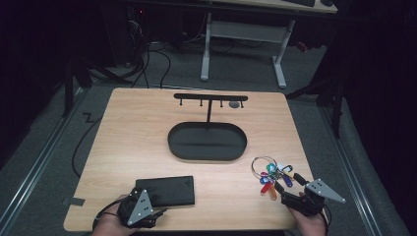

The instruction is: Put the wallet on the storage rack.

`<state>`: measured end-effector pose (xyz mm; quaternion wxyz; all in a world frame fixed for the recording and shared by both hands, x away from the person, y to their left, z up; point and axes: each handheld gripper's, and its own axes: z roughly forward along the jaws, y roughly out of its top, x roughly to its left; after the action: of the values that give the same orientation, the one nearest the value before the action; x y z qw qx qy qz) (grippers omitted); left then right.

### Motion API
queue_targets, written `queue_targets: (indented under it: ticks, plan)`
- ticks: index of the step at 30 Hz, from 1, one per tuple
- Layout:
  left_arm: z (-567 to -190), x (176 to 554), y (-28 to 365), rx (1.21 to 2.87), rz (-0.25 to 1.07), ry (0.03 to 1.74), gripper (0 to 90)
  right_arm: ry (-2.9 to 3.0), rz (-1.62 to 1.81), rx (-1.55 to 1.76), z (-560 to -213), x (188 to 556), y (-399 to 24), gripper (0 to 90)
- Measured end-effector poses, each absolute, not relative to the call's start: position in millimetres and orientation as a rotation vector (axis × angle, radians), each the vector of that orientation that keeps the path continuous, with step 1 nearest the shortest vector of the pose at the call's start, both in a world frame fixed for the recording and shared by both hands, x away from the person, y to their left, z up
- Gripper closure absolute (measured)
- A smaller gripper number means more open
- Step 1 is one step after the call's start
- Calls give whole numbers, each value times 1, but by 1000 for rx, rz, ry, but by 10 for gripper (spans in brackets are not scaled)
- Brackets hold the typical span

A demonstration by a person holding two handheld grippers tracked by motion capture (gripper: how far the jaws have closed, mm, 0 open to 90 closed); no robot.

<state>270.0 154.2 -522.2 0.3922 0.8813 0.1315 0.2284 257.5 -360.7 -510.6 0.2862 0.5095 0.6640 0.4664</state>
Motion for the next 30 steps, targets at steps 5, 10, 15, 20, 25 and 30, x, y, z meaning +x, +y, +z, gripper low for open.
queue_targets:
  ticks: [5, 10, 15, 20, 25, 30]
  plan:
    - [-525, 271, 153, 2271, 583, 304, 319, 1772, 1251, 1365, -511, 257, -362, 152]
    - [-530, 269, 151, 2308, 609, 265, 403, 1769, 1256, 1371, -511, 257, -362, 153]
    - [-531, 267, 151, 2318, 668, 236, 489, 1770, 1259, 1376, -511, 257, -363, 153]
    - [-533, 264, 150, 2319, 714, 230, 579, 1773, 1259, 1377, -511, 257, -362, 154]
    - [-530, 263, 149, 2315, 723, 227, 668, 1774, 1263, 1376, -511, 257, -362, 154]
    - [-528, 262, 147, 2309, 736, 233, 736, 1769, 1267, 1384, -512, 257, -363, 154]
